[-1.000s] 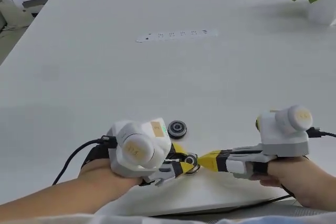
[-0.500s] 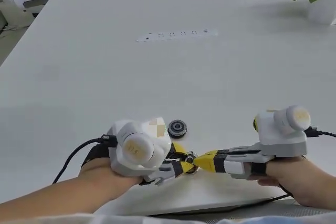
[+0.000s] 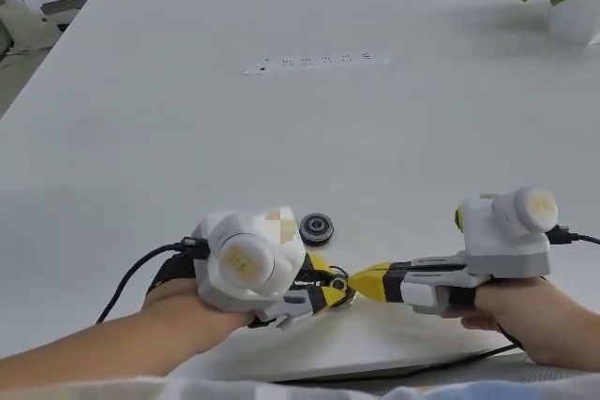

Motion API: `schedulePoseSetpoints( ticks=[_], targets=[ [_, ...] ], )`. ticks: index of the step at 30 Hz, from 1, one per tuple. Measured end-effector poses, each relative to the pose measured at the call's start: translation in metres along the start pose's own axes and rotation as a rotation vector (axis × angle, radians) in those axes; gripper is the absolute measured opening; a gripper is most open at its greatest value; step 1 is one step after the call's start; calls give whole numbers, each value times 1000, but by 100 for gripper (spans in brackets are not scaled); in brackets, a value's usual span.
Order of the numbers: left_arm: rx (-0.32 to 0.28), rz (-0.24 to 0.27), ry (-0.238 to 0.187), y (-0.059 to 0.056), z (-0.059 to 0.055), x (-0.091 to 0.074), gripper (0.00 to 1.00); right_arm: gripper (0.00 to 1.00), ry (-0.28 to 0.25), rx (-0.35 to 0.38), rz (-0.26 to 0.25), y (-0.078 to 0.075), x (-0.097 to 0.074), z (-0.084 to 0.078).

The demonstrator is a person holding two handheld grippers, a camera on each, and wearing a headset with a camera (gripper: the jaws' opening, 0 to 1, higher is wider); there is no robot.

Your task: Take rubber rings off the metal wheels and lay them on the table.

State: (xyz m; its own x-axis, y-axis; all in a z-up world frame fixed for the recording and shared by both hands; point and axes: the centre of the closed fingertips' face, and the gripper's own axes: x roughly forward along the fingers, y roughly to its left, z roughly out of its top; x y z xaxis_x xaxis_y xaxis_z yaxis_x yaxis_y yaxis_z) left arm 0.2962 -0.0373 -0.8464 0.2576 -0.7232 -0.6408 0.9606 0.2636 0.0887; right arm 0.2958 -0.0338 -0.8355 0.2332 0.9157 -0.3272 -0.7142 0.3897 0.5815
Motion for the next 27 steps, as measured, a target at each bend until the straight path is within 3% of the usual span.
schedulePoseSetpoints(
  ticks=[14, 27],
  targets=[
    [20, -21, 13, 1, 2, -2, 15, 0, -2, 16, -10, 0, 0, 1],
    [-3, -22, -32, 5, 12, -12, 19, 0, -5, 27, -17, -1, -3, 5]
  ],
)
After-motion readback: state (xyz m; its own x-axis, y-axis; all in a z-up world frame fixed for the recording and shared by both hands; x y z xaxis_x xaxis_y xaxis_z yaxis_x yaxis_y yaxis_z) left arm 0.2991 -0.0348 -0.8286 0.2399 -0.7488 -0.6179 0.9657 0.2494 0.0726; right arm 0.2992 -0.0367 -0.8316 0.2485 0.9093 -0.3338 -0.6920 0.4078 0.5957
